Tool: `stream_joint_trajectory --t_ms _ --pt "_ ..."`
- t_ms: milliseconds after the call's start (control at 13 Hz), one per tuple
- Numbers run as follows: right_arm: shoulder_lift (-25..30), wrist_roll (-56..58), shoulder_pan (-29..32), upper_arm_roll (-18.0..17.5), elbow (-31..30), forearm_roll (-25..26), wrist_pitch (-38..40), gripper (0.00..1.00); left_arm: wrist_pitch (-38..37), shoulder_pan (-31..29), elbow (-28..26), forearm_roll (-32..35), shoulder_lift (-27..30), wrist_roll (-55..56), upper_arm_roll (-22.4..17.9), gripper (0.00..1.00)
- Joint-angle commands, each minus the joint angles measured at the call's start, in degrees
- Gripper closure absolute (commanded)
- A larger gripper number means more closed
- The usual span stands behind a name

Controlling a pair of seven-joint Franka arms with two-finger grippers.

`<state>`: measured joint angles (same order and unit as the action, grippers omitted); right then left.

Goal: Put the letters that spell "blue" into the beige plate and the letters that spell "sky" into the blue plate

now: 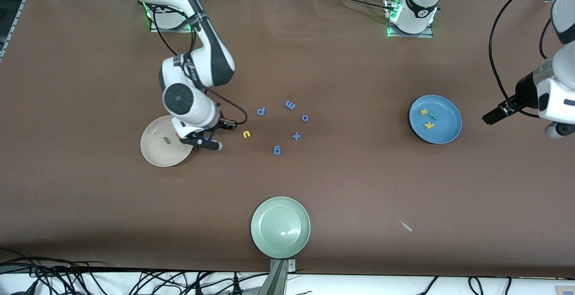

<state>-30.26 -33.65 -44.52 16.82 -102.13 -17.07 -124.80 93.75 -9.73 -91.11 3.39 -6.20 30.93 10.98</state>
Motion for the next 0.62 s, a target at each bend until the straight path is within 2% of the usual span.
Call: stream_joint_trajectory --t_ms 0,154,309,540 --pt "-3.39 -4.31 -3.20 0.32 0.80 -1.04 -4.38 0.29 -2.34 3.83 -0.30 -5.21 3.11 -9.37 -6.82 0.00" --pt "-5.32 -4.32 -3.82 0.41 0.80 -1.04 -7.37 0.29 -2.78 4.55 -0.30 -10.94 5.14 -12.46 -9.74 0.00" --pt "-7.61 -4.32 -3.74 0.41 1.32 -0.95 -10.27 0.29 -3.92 6.21 0.92 -10.34 5.67 -15.98 -8.96 0.00" --pt "-10.42 -4.41 -3.91 0.32 2.81 -1.22 -12.83 0.29 -6.12 6.75 5.76 -10.25 4.88 -16.61 -8.25 0.00"
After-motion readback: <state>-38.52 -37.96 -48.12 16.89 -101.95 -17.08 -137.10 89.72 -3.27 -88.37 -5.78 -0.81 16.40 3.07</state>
